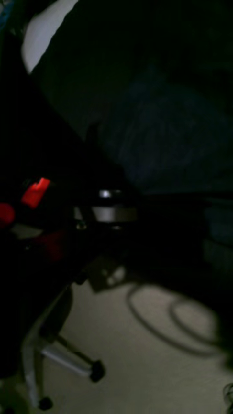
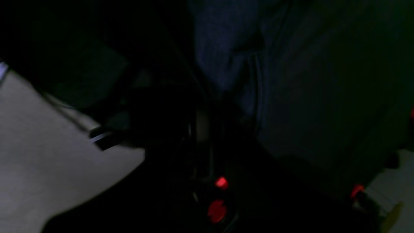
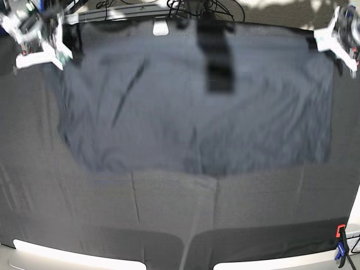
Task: Layout the t-shirt on the table in an organized manner, then fold the t-shirt properly
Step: 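Pull the folded shirt with both grippers toward the arms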
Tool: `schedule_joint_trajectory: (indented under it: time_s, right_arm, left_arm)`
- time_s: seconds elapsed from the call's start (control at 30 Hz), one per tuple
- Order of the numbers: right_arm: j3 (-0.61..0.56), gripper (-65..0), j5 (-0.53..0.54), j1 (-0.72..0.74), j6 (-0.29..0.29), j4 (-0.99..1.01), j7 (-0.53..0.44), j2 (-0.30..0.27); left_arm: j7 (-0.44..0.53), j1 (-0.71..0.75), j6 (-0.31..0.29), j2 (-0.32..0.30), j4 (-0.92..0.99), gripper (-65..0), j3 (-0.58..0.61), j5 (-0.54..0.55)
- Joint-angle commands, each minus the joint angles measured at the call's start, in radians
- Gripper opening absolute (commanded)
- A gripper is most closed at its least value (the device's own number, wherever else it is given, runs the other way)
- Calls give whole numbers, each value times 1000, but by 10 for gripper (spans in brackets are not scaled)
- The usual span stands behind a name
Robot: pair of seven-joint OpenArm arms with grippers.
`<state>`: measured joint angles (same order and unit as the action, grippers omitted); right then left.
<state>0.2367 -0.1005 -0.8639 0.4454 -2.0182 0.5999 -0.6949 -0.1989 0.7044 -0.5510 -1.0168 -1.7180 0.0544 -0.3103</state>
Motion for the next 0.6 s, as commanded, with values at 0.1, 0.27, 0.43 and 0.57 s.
schedule_joint_trajectory:
  time_s: [0.1,0.27,0.43,0.57]
  right_arm:
    - [16,-650,-14,-14,-16,-21,10,-14]
    - [16,-608,21,-12,0,-22,24,-14]
    - [16,-470,158,-12,51,-57,141,-14]
    - [29,-470,240,-12,71,-126,177,-15]
  left_arm:
    - [-51,19,0,-31,-18,-650,-9,-13]
    - [-154,19,1,-31,-18,-650,-9,-10]
    - [-350,19,-2,-34,-39,-473,-9,34]
    - [-444,19,-44,-79,-93,-428,-9,175]
